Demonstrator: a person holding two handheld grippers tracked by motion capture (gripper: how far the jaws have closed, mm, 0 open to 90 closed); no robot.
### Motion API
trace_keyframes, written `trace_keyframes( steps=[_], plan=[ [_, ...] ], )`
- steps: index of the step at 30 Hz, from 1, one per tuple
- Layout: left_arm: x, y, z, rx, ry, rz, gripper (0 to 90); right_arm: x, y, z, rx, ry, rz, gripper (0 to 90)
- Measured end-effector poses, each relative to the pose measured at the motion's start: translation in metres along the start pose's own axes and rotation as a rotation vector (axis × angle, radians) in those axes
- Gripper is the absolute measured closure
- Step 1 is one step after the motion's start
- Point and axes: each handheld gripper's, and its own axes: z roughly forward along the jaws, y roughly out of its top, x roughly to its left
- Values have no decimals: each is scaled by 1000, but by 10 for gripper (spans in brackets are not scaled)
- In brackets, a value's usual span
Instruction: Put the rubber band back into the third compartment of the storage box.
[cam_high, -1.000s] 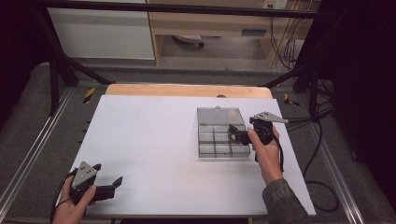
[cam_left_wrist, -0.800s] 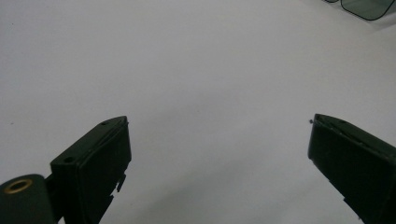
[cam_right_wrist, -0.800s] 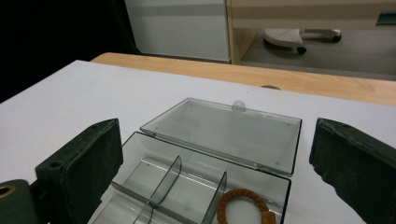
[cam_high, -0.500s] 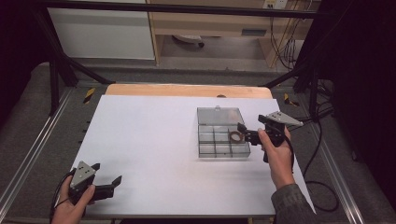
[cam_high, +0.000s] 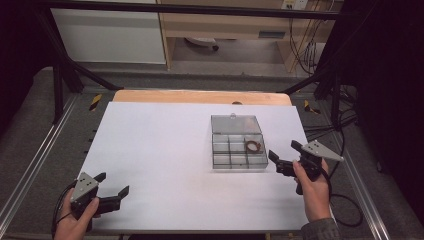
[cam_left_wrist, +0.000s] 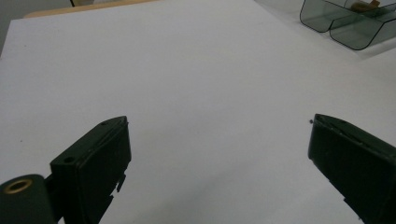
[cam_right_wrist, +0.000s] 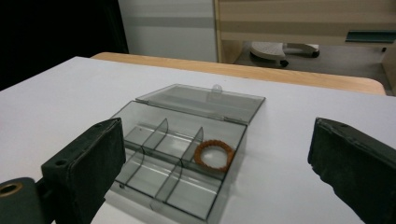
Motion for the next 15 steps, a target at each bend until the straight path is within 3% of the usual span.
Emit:
trace_keyframes(
  steps=[6, 12, 15],
  plan=[
    [0, 1, -2, -25, -3, -12, 59, -5, -21, -16, -19, -25, 14, 42],
    [3, 2, -5, -51, -1, -30, 59, -4, -41, -20, 0, -34, -8, 35],
    [3, 3, -6, -58, 5, -33, 59, -2, -53, -18, 45, -36, -28, 32]
  ],
)
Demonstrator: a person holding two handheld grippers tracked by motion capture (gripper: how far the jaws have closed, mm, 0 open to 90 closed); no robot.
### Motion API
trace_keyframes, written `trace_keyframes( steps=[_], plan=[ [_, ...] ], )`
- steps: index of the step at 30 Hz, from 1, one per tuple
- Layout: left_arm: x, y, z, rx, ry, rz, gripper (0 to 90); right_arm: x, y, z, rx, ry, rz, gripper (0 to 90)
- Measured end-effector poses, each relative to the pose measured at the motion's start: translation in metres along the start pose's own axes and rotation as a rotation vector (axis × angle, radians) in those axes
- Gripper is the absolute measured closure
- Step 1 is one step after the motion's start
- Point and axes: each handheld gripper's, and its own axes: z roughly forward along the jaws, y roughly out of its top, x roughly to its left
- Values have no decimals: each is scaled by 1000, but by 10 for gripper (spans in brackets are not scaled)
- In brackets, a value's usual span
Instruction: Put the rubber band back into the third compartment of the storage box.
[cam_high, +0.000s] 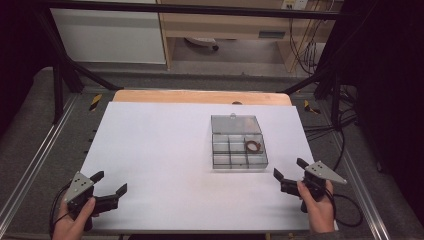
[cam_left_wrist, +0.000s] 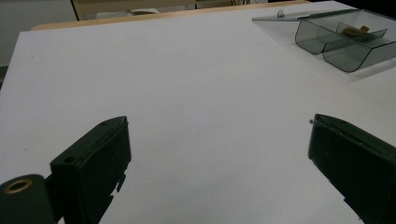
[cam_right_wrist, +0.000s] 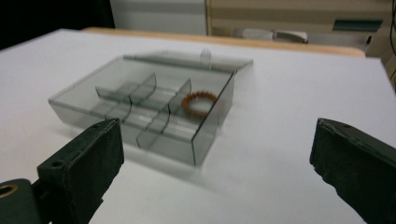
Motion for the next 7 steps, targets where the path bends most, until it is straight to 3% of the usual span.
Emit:
trace_keyframes(
  steps=[7],
  plan=[
    [0, 1, 0, -4, -6, 0, 59, 1, -13, 22, 96, 23, 20, 30]
  ],
)
